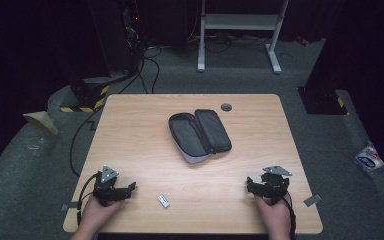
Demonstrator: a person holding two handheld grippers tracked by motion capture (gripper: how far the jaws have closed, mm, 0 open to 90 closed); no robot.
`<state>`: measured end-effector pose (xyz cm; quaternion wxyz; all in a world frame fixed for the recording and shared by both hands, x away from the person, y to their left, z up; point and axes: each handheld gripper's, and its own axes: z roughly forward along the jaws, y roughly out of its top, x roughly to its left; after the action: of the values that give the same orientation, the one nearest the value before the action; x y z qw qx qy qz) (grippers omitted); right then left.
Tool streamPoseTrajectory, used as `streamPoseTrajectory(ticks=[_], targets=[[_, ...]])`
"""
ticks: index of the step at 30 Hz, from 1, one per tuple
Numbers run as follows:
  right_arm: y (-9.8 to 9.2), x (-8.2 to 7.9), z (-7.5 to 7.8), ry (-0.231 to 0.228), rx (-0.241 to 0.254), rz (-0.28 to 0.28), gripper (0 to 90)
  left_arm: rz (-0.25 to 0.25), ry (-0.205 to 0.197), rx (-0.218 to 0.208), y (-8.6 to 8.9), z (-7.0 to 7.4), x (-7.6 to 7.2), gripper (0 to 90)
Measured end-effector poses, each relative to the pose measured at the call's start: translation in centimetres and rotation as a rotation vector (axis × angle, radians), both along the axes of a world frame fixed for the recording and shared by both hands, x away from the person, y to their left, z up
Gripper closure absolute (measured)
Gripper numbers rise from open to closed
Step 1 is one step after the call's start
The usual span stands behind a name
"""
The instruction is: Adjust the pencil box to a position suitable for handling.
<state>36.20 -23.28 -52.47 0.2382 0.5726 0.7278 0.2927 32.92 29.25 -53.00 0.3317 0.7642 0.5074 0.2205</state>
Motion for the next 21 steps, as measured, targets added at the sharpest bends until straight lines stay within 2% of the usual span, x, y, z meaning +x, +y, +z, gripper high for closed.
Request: streamPoseTrajectory(ticks=[21], targets=[[-0.07,0.00,0.01,0.001,0.002,0.038,8.3,-0.025,0.005,0.000,0.05,0.00,0.11,9.7]])
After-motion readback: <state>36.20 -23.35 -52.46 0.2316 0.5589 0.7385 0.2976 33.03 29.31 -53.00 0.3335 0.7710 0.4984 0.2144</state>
